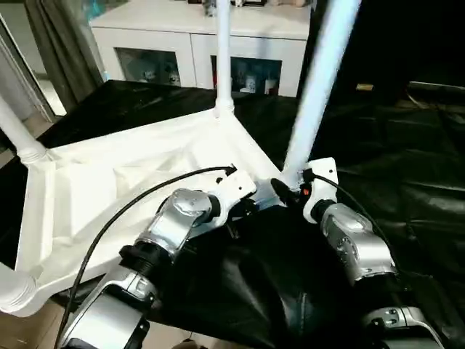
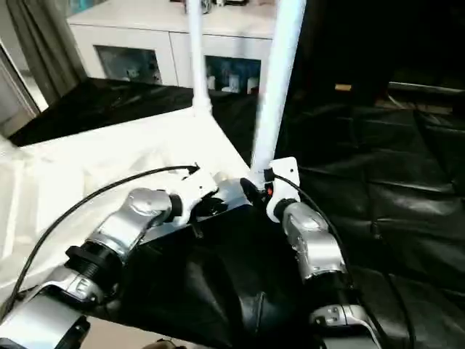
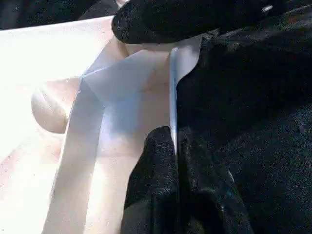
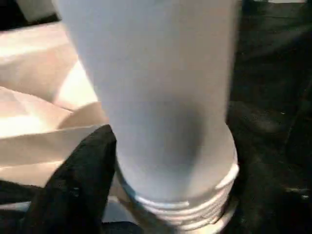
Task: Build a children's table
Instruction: Rotate leg to tighten
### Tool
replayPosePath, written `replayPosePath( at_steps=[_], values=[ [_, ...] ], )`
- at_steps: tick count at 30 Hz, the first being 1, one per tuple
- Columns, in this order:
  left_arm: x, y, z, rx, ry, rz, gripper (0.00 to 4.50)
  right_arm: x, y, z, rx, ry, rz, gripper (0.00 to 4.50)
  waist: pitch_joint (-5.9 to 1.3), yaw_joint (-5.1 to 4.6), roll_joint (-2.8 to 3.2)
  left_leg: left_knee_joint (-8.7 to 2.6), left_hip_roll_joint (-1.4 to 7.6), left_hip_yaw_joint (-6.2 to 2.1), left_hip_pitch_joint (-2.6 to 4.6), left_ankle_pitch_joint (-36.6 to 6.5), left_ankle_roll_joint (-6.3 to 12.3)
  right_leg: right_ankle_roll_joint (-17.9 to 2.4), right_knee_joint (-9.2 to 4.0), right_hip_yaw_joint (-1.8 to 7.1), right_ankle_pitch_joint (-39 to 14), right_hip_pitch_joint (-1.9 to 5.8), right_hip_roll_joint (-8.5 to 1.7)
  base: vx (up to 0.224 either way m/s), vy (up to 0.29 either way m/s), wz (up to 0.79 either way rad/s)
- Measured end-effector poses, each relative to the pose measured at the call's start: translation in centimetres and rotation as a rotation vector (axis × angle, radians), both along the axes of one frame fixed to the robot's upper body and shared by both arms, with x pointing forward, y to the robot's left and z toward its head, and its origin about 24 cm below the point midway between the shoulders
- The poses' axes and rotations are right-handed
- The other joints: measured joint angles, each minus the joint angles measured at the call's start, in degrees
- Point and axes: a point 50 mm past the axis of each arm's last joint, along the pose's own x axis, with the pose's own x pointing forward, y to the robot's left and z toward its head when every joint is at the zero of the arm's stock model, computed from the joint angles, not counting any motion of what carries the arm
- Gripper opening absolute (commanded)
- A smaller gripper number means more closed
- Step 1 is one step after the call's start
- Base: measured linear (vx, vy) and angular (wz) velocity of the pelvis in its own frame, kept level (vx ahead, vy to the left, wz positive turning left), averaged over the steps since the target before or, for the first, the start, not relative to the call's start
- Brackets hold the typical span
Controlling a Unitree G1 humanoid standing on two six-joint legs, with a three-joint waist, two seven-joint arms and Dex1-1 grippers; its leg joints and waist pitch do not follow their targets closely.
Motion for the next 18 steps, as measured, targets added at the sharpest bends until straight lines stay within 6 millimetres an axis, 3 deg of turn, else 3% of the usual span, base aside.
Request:
replayPosePath(
  at_steps=[5,12,18],
  values=[
    [-0.3,1.2,0.1,-0.01,0.017,-0.047,0.0,-0.7,-0.4,0.2,0.011,-0.016,0.123,3.89,-0.02,-0.44,0.18,-0.19,0.01,0.0,-0.03,0.0,0.0,0.04,-0.02,-0.06,-0.09,-0.08,0.02,0.0,0.0,0.0],
    [-1.4,3.5,0.3,-0.011,0.048,-0.201,0.0,-2.3,-1.6,0.9,-0.081,-0.018,0.433,3.89,0.04,-0.4,0.3,-0.19,0.06,0.02,-0.19,0.01,0.01,0.04,-0.25,-0.08,-0.17,-0.12,0.06,0.0,0.0,0.0],
    [-2.4,4.1,0.6,-0.021,0.107,-0.33,0.0,-3.5,-2.0,1.4,-0.153,-0.014,0.639,3.89,0.05,0.93,0.36,-0.13,0.06,0.03,-0.42,0.03,0.07,0.04,-0.5,-0.16,-0.17,-0.13,0.02,0.0,0.0,0.0]
  ],
)
